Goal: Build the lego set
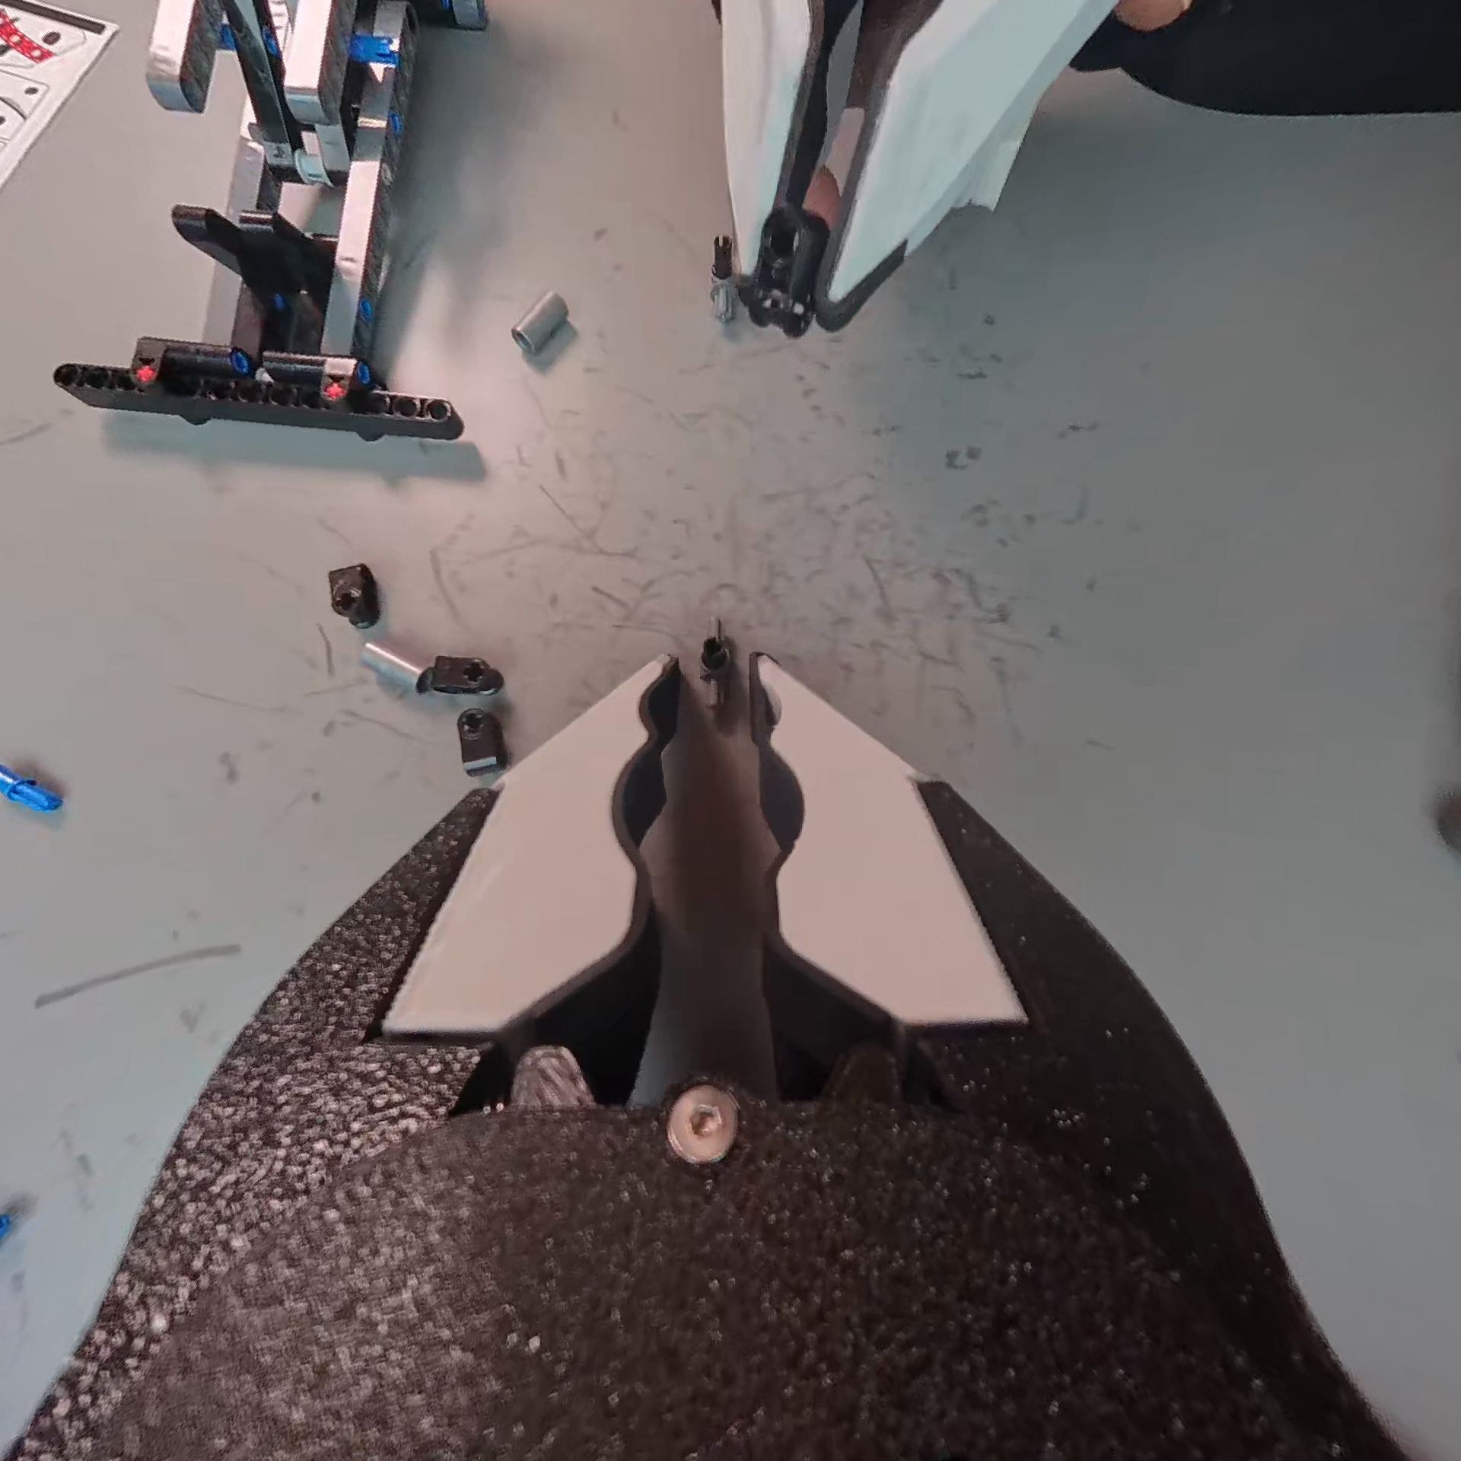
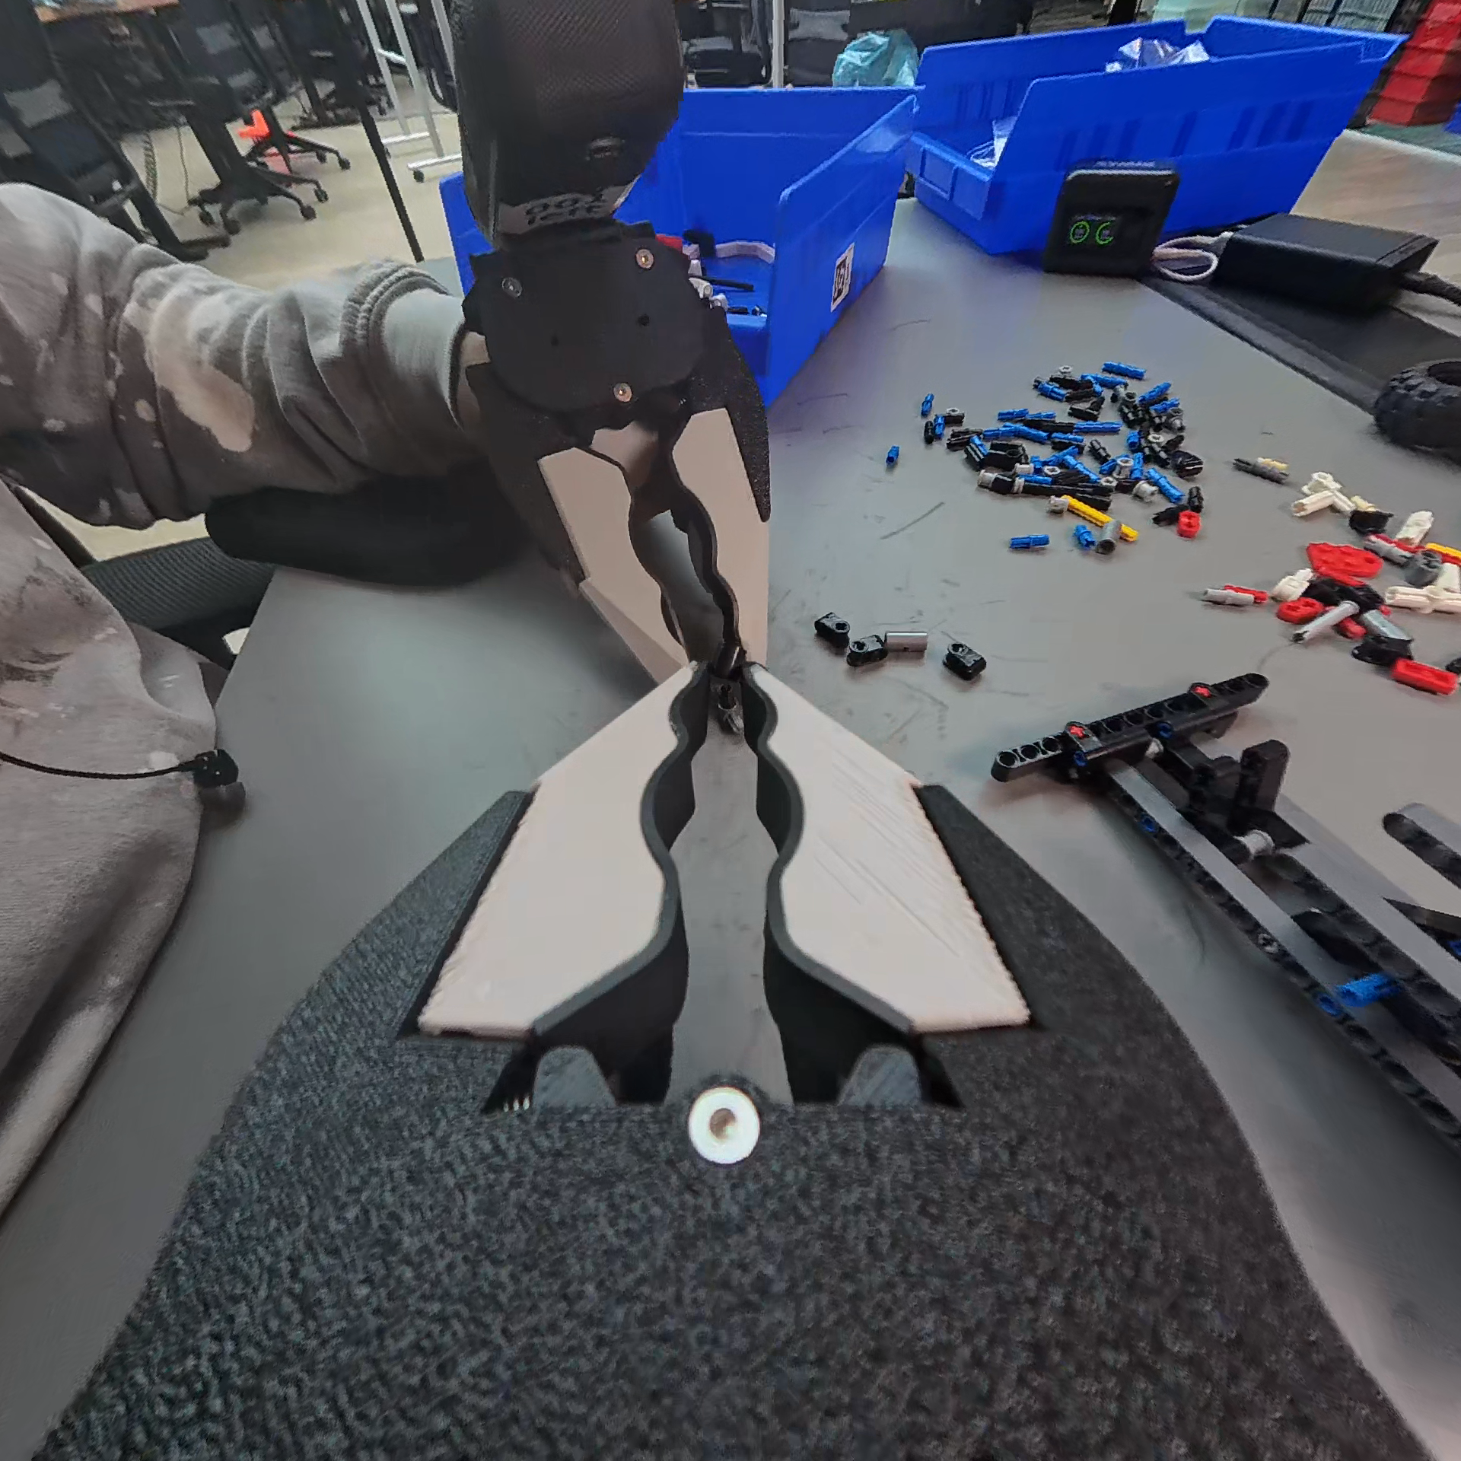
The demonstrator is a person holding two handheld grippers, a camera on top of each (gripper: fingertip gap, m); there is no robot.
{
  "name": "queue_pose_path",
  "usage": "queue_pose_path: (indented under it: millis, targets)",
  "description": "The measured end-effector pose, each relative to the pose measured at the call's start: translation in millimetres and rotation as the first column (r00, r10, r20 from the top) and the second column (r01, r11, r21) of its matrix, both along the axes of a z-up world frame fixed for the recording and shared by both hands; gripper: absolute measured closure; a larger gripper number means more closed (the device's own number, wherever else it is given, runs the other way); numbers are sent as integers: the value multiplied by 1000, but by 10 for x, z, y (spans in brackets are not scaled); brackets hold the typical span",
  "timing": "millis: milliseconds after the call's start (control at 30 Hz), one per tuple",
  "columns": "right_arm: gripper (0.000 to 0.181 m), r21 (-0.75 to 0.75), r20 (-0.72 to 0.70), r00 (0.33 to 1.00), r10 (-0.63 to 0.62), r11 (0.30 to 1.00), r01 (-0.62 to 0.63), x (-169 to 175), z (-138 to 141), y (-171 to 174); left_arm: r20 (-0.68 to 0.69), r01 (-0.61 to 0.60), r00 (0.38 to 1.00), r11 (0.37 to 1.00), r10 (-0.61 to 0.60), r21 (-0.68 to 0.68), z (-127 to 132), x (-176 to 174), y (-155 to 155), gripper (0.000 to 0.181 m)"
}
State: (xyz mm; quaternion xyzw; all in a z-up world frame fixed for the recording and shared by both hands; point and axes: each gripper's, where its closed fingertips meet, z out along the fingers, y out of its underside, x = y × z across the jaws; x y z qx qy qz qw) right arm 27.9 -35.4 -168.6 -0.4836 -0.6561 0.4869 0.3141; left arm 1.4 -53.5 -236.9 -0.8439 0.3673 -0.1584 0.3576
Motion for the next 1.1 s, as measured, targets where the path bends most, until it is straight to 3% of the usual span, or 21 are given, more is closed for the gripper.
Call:
queue_pose_path:
  millis: [67, 167, 300, 400, 567, 800, 967, 1100]
  targets:
    - [174, 11, 6, 1000, 9, 1000, -9, 1, -19, -16, -1, 4, 1000, 1000, -3, 1, -1, 12, 2, 172]
    - [174, 24, -13, 999, 33, 999, -32, 12, 2, -49, 10, 11, 1000, 999, -11, 40, 56, 66, 28, 172]
    - [174, 67, -48, 996, 80, 995, -77, 54, 43, -107, 196, 41, 978, 991, -66, 129, 457, 257, 15, 173]
    - [174, 119, -36, 994, 107, 988, -102, 76, 9, -131, 207, 55, 974, 985, -89, 164, 564, 301, -15, 173]
    - [174, 217, 29, 991, 129, 967, -132, 74, -139, -152, 165, 75, 981, 984, -102, 161, 508, 315, -45, 173]
    - [174, 200, 107, 992, 66, 976, -86, 15, -256, -96, 106, 66, 991, 989, -80, 131, 387, 263, -39, 173]
    - [174, 216, 227, 974, -7, 975, -43, -1, -440, -53, -30, 38, 999, 998, -37, 43, 69, 191, -20, 172]
    - [174, 202, 254, 967, -25, 979, -28, 7, -476, -46, -3, 21, 1000, 999, -21, -25, -6, 207, -34, 171]
